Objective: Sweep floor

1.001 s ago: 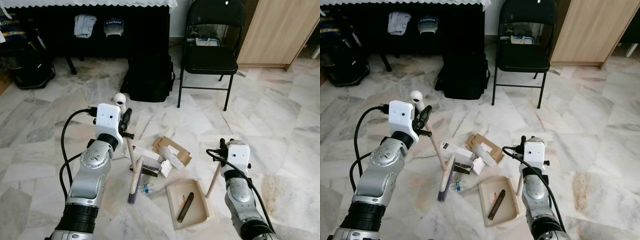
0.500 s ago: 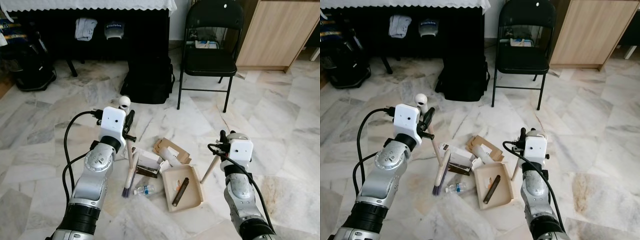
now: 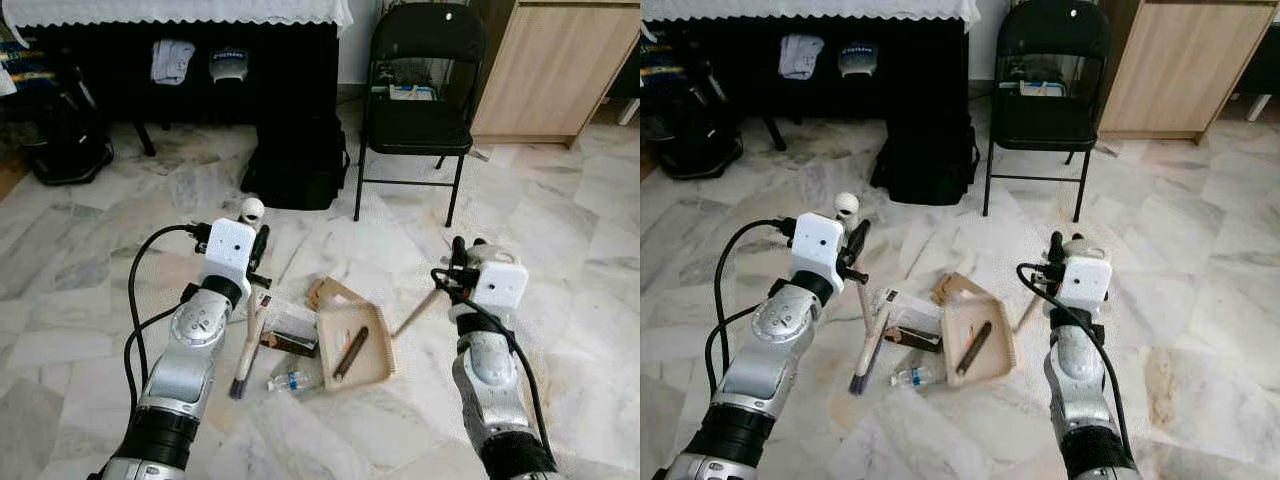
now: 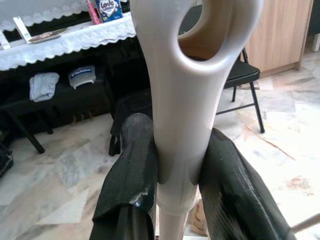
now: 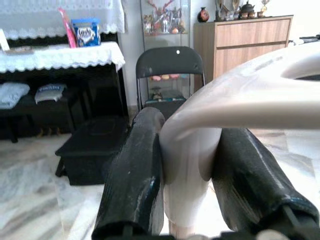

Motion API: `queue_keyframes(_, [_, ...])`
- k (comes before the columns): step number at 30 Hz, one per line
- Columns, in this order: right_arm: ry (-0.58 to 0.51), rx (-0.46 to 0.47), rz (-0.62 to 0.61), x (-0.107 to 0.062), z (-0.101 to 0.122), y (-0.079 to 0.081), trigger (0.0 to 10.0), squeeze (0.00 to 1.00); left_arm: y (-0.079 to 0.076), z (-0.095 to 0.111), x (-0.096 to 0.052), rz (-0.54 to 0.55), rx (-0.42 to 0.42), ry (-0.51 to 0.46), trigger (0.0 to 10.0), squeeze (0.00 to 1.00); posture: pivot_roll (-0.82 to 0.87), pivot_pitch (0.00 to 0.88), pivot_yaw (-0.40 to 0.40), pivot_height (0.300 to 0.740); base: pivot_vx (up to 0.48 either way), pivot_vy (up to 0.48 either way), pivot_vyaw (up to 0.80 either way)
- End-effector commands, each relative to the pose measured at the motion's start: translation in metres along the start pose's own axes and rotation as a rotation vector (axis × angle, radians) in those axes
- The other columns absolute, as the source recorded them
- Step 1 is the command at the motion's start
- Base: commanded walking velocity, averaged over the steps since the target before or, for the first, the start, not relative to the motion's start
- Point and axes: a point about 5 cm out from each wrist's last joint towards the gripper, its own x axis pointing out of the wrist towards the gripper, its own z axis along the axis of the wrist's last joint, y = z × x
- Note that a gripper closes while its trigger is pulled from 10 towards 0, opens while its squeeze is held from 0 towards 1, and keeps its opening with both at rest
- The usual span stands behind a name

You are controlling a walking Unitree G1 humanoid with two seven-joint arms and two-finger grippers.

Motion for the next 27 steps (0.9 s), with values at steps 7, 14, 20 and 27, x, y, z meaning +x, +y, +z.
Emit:
queue_keyframes(7, [-0.038, 0.164, -0.055, 0.013, 0.018, 0.002, 10.0, 0.0, 0.001, 0.001, 0.001, 0.017, 0.144, -0.018, 10.0, 0.0, 0.07, 0.033, 0.007, 0.74, 0.0, 0.0, 0.0])
queue_keyframes(14, [-0.057, 0.273, -0.015, 0.017, 0.028, 0.009, 10.0, 0.0, 0.003, 0.002, -0.002, 0.076, 0.099, -0.028, 10.0, 0.0, 0.08, 0.038, 0.008, 0.74, 0.0, 0.0, 0.0])
queue_keyframes(20, [-0.061, 0.303, 0.011, 0.015, 0.03, 0.016, 10.0, 0.0, 0.006, -0.004, -0.006, 0.152, -0.095, -0.02, 10.0, 0.0, 0.07, 0.02, 0.009, 0.74, 0.0, 0.0, 0.0])
queue_keyframes(27, [-0.075, 0.32, 0.031, 0.017, 0.038, 0.013, 10.0, 0.0, 0.028, -0.01, -0.006, 0.255, -0.207, -0.02, 10.0, 0.0, 0.06, 0.0, 0.006, 0.74, 0.0, 0.0, 0.0])
